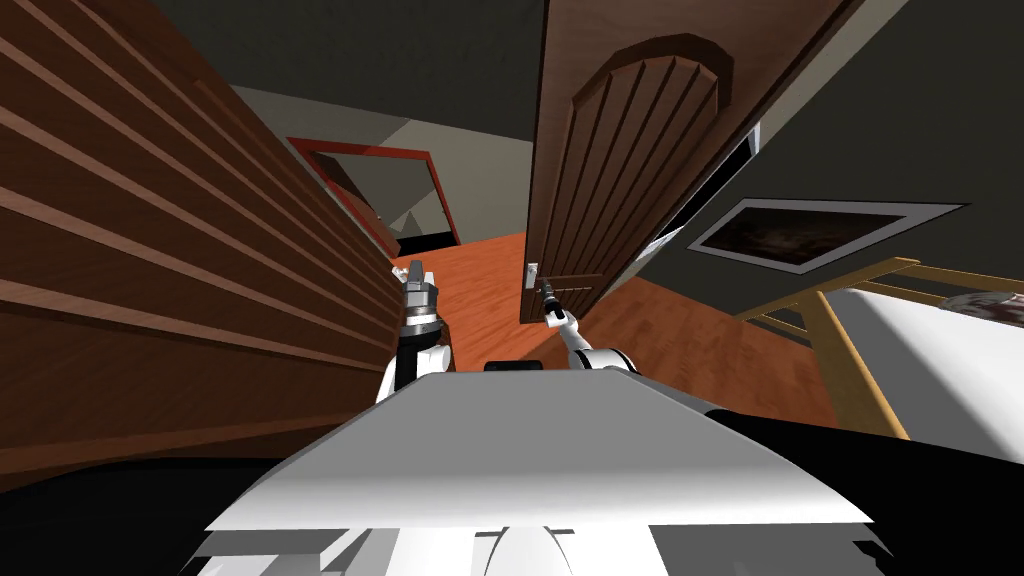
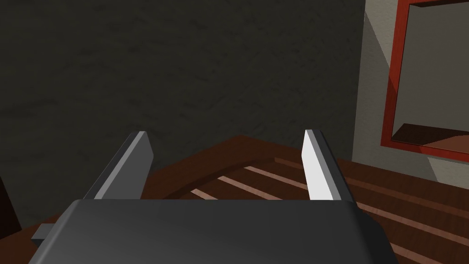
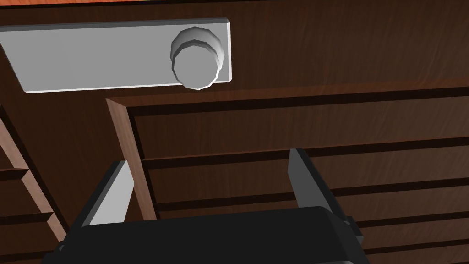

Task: Push the door open

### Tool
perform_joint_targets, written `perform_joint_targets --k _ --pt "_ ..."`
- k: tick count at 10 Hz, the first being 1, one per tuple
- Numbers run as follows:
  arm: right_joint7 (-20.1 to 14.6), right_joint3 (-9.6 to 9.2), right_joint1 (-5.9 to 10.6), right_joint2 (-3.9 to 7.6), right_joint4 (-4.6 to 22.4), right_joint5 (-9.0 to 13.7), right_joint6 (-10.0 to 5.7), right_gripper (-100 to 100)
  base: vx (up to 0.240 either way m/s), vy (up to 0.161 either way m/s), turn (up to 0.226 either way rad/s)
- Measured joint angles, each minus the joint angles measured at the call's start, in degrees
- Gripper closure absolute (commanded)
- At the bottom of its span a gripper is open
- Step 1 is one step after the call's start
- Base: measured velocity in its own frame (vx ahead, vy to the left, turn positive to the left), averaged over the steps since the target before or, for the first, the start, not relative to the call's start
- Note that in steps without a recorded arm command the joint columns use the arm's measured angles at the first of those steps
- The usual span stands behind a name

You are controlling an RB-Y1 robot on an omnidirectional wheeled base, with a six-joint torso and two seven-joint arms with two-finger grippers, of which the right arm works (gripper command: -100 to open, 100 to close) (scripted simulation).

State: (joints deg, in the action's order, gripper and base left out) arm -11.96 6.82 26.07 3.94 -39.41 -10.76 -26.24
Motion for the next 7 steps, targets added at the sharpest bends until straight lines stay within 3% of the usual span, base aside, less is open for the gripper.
perform_joint_targets --k 7 --pt "0.6 0.86 -0.36 0.34 0.2 0.2 -1.02 -100 0.212 0.029 0.023"
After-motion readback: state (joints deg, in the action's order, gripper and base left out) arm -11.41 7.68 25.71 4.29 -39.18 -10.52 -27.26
